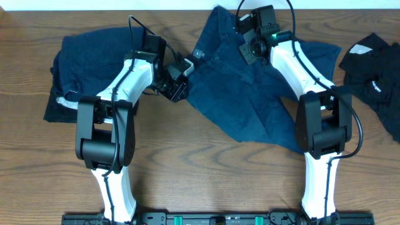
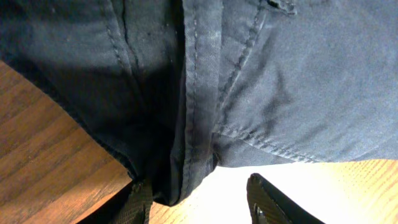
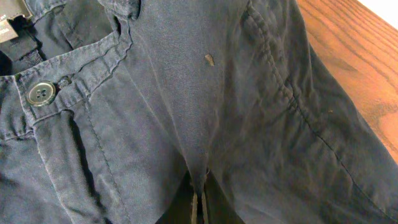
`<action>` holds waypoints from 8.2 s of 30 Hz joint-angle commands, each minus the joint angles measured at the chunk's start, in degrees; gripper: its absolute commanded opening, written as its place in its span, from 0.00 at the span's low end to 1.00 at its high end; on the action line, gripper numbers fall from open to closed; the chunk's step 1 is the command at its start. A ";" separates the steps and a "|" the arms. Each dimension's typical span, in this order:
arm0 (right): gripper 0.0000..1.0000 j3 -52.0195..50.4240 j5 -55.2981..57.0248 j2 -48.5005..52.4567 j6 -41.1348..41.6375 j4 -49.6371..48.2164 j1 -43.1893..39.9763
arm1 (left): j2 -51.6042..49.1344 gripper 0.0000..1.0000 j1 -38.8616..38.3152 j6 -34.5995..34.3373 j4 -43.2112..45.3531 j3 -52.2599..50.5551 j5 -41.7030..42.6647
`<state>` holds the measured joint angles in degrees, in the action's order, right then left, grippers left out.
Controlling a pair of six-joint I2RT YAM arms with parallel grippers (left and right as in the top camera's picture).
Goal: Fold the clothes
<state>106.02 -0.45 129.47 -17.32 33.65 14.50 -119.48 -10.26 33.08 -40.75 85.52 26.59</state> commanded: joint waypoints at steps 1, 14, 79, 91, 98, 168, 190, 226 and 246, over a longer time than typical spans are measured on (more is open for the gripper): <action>0.01 -0.44 -0.02 -1.84 0.59 0.15 -0.39 | -1.16 0.51 -0.33 0.33 0.48 -0.17 -0.04; 0.01 -0.44 -0.02 -1.84 0.59 0.20 -0.39 | -3.43 0.51 -0.98 0.31 2.25 -0.20 -0.07; 0.41 0.37 -1.92 8.50 3.61 -17.38 -0.20 | 0.74 0.07 -0.96 -0.39 -8.20 -6.47 -0.26; 0.75 0.37 -5.35 -8.00 7.26 2.82 -2.03 | 0.74 0.11 -0.96 -2.32 -6.23 -7.61 -0.24; 0.58 0.37 -5.35 -16.87 4.66 29.97 -9.46 | 0.74 0.12 -0.96 -4.26 -6.45 -7.61 -0.24; 0.01 -13.31 -10.73 -10.43 -12.37 7.19 -26.86 | 0.76 0.08 -0.92 -11.74 -2.45 -7.61 -0.24; 0.81 -8.98 -11.80 -6.21 3.02 -10.99 -25.99 | 0.76 0.07 -0.92 -12.68 -1.11 -7.54 -0.24; 0.71 -42.40 -35.34 -13.66 8.22 -12.74 -40.33 | 0.76 0.08 -0.92 -12.68 -0.68 -7.54 -0.24; 0.01 -21.66 -36.70 -13.11 28.24 6.27 -40.37 | 0.76 0.08 -0.92 -12.68 -1.36 -7.54 -0.24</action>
<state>77.45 -39.03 116.05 4.19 36.34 -25.80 -117.89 -11.46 20.75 -41.58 78.24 27.03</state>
